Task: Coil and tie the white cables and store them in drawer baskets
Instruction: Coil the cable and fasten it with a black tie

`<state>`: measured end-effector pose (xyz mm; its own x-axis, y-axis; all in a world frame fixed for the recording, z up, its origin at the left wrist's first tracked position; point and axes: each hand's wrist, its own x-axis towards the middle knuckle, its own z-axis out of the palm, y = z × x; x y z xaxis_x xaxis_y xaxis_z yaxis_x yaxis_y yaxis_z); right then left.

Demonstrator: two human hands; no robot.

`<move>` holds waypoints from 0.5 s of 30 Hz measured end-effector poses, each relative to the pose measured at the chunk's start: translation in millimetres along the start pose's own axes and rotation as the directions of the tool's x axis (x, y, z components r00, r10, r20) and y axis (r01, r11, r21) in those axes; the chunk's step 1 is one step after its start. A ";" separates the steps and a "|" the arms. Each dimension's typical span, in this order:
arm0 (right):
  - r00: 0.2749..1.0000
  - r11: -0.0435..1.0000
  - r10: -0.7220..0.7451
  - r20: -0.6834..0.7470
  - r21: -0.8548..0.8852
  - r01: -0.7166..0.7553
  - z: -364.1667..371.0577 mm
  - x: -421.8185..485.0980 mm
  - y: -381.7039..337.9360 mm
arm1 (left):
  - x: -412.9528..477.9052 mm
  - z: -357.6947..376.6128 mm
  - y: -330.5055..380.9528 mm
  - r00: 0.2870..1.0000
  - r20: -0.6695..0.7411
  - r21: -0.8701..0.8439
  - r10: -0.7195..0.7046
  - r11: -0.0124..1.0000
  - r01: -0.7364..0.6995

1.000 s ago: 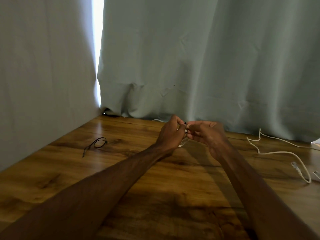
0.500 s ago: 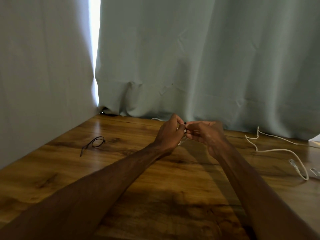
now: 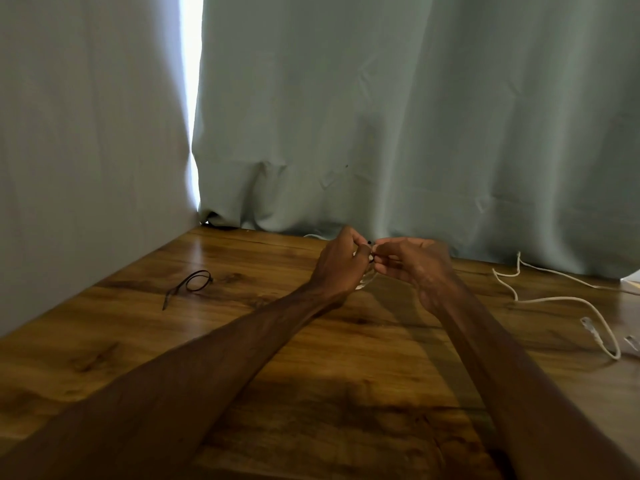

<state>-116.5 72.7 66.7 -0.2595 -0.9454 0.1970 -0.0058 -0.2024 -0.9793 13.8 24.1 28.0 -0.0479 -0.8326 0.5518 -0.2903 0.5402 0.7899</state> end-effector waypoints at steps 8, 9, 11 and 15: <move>0.999 0.997 -0.037 0.002 -0.062 0.037 0.9 -3.6 -2.2 | 0.8 0.6 0.0 1.000 0.005 -0.001 -0.013 1.000 0.013; 0.999 0.997 -0.036 0.004 -0.065 0.036 1.1 -4.0 -2.4 | 0.5 0.4 -0.4 1.000 0.006 0.001 -0.008 1.000 0.008; 0.999 0.997 -0.037 0.007 -0.069 0.038 0.9 -4.2 -1.9 | 0.0 -0.3 -0.5 1.000 0.013 0.015 0.019 1.000 -0.019; 0.999 0.996 -0.048 -0.001 -0.070 0.048 0.8 -3.1 -1.0 | -1.0 -1.7 1.5 0.997 0.021 0.062 0.068 0.996 -0.070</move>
<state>-115.0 75.6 67.0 -0.2595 -0.9345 0.2437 -0.0861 -0.2289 -0.9696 15.1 26.0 29.0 -0.0879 -0.7961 0.5988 -0.3447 0.5883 0.7315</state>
